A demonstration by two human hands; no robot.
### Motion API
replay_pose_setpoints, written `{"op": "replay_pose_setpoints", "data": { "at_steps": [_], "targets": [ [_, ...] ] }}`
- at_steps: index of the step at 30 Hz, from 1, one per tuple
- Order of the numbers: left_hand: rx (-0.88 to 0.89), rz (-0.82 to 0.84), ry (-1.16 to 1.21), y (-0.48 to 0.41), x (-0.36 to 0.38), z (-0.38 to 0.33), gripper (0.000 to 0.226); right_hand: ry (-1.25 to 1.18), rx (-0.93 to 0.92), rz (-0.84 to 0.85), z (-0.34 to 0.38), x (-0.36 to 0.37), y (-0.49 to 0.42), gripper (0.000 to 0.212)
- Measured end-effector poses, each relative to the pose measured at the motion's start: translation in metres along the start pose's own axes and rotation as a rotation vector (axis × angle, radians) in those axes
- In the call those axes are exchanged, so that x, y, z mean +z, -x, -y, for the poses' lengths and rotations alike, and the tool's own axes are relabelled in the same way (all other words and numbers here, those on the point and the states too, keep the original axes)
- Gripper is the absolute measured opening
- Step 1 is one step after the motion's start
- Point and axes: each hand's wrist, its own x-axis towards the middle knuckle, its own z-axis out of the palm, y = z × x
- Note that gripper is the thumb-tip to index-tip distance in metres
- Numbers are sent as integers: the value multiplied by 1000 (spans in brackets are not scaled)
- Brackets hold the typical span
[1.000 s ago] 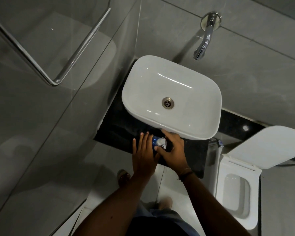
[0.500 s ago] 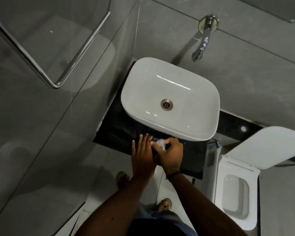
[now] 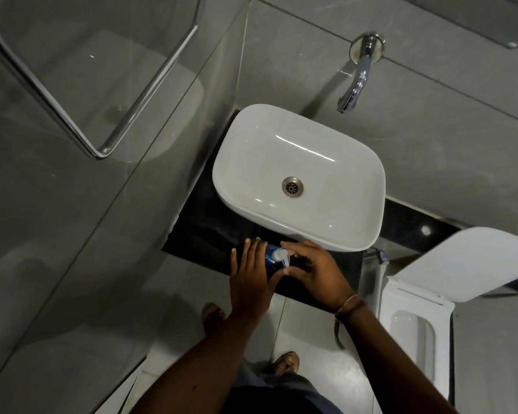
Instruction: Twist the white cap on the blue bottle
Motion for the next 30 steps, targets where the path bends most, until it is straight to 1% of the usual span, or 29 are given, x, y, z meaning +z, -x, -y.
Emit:
{"op": "replay_pose_setpoints", "data": {
  "at_steps": [6,11,16,18,20,22,23,24,25,27,29,30],
  "targets": [
    [0,17,-1,0,-1,0,89,44,21,-33,6,0,0,59],
    [-1,7,-4,1,-5,-4,88,53,51,-123,11,8,3,55],
    [-9,-6,6,1,-7,-6,88,82,110,-157,13,16,5,52],
    [-3,-16,11,1,-9,-7,88,82,120,-167,13,18,5,53],
    [-2,-15,12,1,-8,-7,91,53,126,-158,11,19,5,63],
    [-9,-2,13,1,-7,-5,91,-47,133,-120,4,19,5,78],
    [-13,7,10,1,-6,-4,90,-126,152,-112,-1,20,5,80],
    [-16,14,6,1,-5,-4,90,-213,193,-120,-5,20,4,77],
    [-18,17,2,1,-5,-3,89,-310,254,-141,-8,21,2,71],
    [-20,9,9,1,-4,-4,85,-535,446,-172,-10,27,0,51],
    [-24,-12,37,2,-2,-5,81,-742,627,-133,-6,35,0,34],
    [-26,-19,48,2,-2,-5,80,-820,680,-112,-4,40,0,33]
  ]
}}
